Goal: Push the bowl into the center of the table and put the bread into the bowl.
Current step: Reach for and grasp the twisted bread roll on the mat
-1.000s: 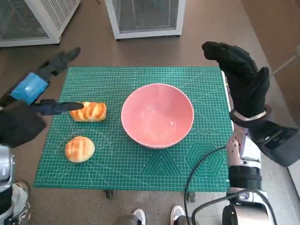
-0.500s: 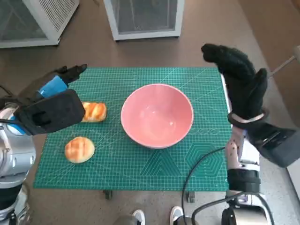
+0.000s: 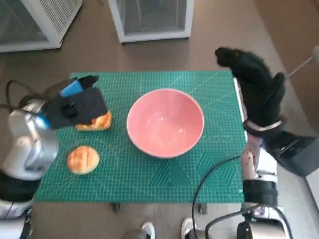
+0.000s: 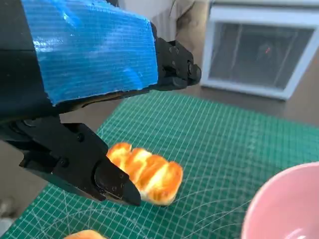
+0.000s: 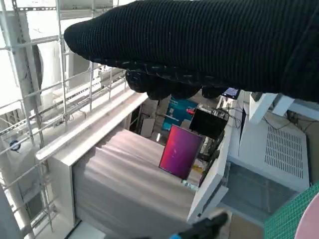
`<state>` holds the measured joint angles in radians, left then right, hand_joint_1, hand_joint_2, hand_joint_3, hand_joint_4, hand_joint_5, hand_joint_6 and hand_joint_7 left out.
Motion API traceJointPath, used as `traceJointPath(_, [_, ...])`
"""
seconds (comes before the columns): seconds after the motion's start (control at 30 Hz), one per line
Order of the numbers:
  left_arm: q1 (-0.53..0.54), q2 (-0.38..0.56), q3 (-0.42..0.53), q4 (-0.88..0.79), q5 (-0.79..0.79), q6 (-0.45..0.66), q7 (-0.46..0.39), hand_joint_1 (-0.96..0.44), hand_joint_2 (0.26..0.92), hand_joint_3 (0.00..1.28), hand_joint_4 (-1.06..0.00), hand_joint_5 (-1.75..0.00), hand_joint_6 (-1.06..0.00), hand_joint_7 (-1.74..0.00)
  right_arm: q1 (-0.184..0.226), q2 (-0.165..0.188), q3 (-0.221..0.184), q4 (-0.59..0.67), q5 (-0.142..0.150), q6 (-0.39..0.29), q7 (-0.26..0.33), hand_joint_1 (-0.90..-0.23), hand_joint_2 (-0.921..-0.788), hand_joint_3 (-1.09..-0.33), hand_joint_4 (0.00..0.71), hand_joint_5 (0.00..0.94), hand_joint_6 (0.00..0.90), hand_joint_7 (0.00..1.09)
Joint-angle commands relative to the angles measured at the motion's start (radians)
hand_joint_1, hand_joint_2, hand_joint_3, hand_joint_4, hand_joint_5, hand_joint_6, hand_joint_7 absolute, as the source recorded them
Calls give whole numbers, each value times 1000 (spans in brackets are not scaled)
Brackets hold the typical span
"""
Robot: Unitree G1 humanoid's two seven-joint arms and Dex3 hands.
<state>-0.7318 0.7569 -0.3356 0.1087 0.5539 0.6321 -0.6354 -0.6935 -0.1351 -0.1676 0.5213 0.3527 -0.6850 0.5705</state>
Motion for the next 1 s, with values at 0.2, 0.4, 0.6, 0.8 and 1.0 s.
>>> traceJointPath(0.2, [-111, -64, -74, 267, 47, -109, 15, -63, 690, 9, -44, -2, -201, 0, 23, 4, 3, -5, 9, 22, 7, -643, -921, -782, 193, 3, 84, 324])
traceJointPath(0.4, [-177, -109, -127, 454, 90, -167, 28, -95, 699, 12, -53, -4, -203, -1, 27, 3, 4, -17, 11, 27, 5, -645, -921, -781, 194, 3, 80, 325])
traceJointPath(0.6, [-246, -161, -173, 651, 127, -228, 55, -110, 703, 12, -75, -9, -206, -2, 27, 2, 2, -19, 11, 34, 4, -645, -921, -780, 194, 3, 78, 326])
traceJointPath(0.8, [-298, -201, -199, 819, 141, -289, 83, -131, 704, 11, -104, -14, -205, -1, 29, 4, 2, -22, 11, 37, 4, -648, -921, -780, 194, 2, 77, 328])
traceJointPath(1.0, [-331, -234, -225, 956, 154, -345, 110, -192, 708, 11, -196, -38, -201, 0, 30, 3, 2, -25, 11, 40, 4, -650, -921, -780, 194, 2, 76, 330])
